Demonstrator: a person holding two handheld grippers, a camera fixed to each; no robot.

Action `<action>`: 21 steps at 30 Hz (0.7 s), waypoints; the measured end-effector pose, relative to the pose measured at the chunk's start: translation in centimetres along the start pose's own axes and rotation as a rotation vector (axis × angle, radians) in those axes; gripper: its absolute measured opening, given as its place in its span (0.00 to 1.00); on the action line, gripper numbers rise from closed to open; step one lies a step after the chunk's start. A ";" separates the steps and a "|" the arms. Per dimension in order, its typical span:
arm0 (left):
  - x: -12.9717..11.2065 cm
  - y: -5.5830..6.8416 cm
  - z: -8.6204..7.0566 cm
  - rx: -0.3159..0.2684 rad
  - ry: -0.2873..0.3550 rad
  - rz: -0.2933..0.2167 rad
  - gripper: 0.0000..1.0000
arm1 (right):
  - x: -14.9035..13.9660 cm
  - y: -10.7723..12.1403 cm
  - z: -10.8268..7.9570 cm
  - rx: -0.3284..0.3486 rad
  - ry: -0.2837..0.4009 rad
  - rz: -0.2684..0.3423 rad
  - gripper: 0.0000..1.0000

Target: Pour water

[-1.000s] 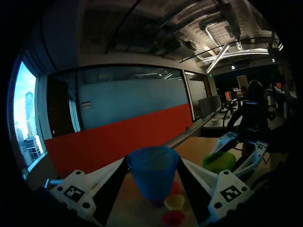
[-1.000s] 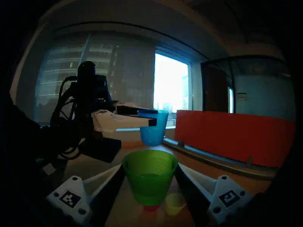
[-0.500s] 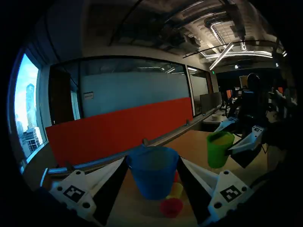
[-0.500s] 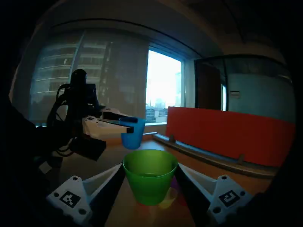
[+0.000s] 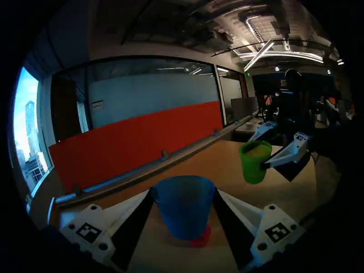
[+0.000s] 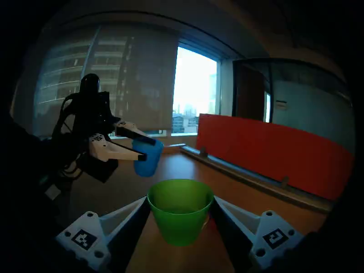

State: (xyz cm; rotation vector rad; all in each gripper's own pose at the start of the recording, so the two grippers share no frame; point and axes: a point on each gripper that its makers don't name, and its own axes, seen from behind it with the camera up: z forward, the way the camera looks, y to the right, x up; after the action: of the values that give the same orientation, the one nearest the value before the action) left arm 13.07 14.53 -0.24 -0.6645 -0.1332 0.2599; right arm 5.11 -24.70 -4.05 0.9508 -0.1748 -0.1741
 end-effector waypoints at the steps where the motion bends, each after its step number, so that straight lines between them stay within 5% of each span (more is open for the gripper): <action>1: -0.3 0.2 0.0 -0.005 -0.011 0.004 0.89 | -0.3 0.0 -0.1 0.001 -0.011 0.000 0.91; 21: -7.3 2.9 0.0 -0.107 -0.249 0.072 0.90 | -4.8 0.8 -1.0 0.012 -0.181 0.004 0.91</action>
State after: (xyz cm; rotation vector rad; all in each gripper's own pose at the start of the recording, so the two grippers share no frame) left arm 5.46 14.68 -2.41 -0.7425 -0.3644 0.4065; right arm 0.70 -22.40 -4.29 0.9461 -0.3446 -0.2560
